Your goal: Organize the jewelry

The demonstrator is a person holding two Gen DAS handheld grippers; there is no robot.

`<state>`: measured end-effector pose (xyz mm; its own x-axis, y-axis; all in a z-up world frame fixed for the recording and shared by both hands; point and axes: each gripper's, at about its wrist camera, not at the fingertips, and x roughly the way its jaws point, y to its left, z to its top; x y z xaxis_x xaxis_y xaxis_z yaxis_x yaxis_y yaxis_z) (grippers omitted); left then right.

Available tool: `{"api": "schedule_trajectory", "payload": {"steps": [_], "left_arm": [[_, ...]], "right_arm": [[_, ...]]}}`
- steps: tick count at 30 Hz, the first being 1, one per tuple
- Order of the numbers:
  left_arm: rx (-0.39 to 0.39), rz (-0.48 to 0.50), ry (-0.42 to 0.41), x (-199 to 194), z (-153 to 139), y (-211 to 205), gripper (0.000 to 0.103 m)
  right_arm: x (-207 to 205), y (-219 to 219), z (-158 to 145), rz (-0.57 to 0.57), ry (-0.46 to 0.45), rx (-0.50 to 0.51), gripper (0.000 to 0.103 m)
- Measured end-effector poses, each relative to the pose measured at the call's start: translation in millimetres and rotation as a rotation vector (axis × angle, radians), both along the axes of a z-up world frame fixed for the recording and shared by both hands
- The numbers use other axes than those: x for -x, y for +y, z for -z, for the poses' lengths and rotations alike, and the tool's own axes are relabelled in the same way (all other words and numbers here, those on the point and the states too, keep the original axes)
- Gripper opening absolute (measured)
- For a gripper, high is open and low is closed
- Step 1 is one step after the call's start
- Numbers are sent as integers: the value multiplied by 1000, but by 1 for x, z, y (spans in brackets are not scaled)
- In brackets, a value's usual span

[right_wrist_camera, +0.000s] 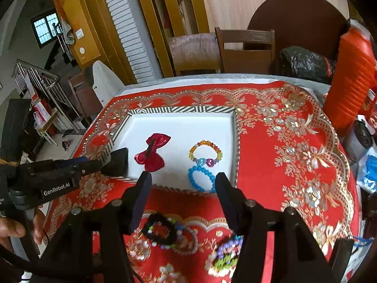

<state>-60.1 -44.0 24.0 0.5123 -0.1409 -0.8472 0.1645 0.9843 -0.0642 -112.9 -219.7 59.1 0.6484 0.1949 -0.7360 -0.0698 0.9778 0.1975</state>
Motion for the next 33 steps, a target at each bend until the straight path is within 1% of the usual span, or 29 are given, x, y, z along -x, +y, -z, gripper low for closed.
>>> {"api": "schedule_trajectory", "payload": {"steps": [6, 16, 24, 33], "left_arm": [[-1, 11, -16, 27, -3, 8, 18], [-13, 29, -48, 55, -7, 17, 18], [-15, 42, -56, 66, -6, 21, 18], [-16, 43, -54, 68, -6, 23, 18]], "right_arm": [[30, 14, -6, -5, -9, 10, 63], [63, 30, -3, 14, -14, 9, 63], [75, 39, -1, 11, -6, 15, 64], [78, 43, -1, 9, 1, 16, 65]]}}
